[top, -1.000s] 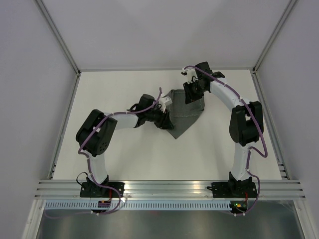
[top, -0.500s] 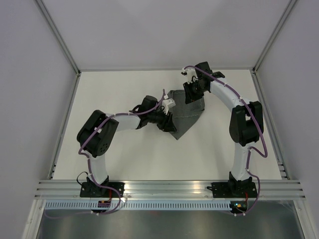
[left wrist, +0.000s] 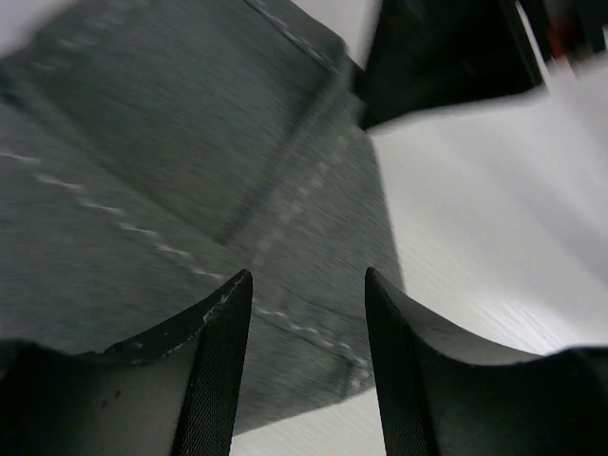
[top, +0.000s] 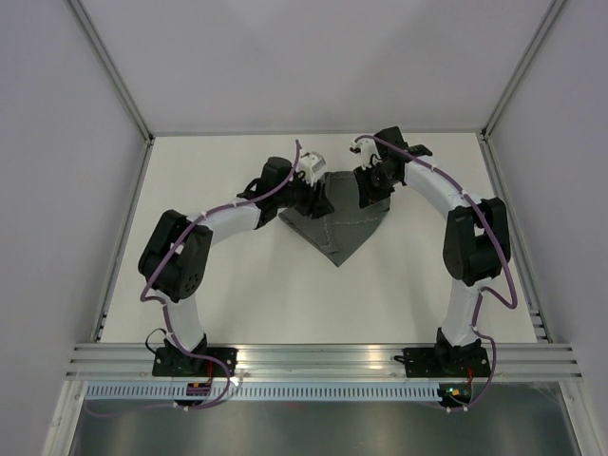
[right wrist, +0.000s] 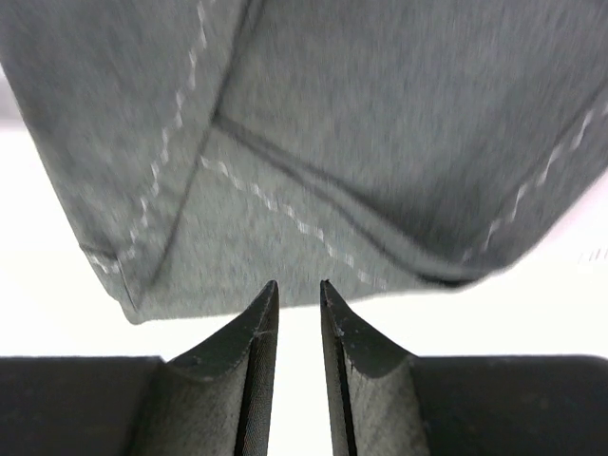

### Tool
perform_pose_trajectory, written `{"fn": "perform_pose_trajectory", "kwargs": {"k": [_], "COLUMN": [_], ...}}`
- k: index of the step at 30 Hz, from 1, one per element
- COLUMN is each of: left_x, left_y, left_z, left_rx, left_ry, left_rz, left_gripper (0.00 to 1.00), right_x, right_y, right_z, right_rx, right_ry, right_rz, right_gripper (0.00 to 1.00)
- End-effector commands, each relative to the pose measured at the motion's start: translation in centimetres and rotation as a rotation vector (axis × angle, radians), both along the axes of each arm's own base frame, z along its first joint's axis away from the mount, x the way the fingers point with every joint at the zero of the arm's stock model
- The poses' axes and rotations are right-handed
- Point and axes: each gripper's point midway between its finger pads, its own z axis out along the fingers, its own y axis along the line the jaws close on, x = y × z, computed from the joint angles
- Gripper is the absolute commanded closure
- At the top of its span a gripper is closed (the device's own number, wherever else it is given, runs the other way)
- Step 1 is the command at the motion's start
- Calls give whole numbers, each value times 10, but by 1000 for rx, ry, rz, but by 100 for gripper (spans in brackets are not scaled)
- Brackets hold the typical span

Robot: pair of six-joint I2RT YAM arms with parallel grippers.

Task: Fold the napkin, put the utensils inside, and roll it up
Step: Fold the napkin at the center of the board, then adjust the napkin at the center of the board.

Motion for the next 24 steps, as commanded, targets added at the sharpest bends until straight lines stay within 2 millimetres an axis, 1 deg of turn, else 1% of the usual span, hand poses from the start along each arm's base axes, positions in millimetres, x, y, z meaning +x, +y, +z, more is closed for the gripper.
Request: {"fn": "perform_pose_trajectory", "kwargs": {"k": [1,2,3,4,5,6,7,8,9,10,11,14,15,16,19,20,21,22,23,24], "left_x": [76,95,107,110,121,129,128,134,136,137,139,140,138,136,130,124,123,120,114,112], "left_y": [52,66,83,91,98,105,114,115,118,120,122,125,126,126,126,127,126,126,128,128], "left_z": [52,59,54,40,36,31,18,7,0,-6,-19,-35,-45,-51,-60,-68,-65,-67,-74,-74], "left_rx": [-7,10,62,105,117,135,174,189,199,206,222,229,241,243,246,255,239,240,249,243], "left_ry": [-99,-108,-101,-60,-50,-52,-12,10,26,43,65,102,121,136,161,180,180,188,205,207], "left_rz": [385,470,558,587,619,661,679,688,697,703,707,713,715,713,707,708,705,706,710,709], "left_gripper": [44,44,45,46,47,49,49,50,50,51,51,51,51,52,53,54,54,55,55,56], "right_x": [-19,-23,-25,-29,-36,-38,-43,-44,-45,-47,-48,-49,-48,-48,-47,-45,-44,-42,-41,-39], "right_y": [-20,-23,-29,-31,-35,-40,-43,-46,-48,-52,-52,-59,-60,-61,-62,-63,-65,-65,-65,-66], "right_z": [7,4,0,0,-9,-12,-16,-18,-19,-24,-26,-39,-41,-47,-57,-59,-64,-65,-68,-69], "right_rx": [-57,-70,-93,-100,-113,-133,-141,-149,-157,-169,-170,-194,-200,-208,-219,-227,-232,-234,-235,-236], "right_ry": [-9,-4,-3,-3,13,14,16,15,15,21,23,43,44,54,65,64,72,70,74,75], "right_rz": [-59,-66,-80,-86,-92,-104,-115,-123,-130,-137,-140,-153,-157,-158,-156,-159,-163,-162,-163,-165], "right_gripper": [70,70,70,70,70,70,70,70,70,70,70,70,70,71,71,71,71,71,71,71]}}
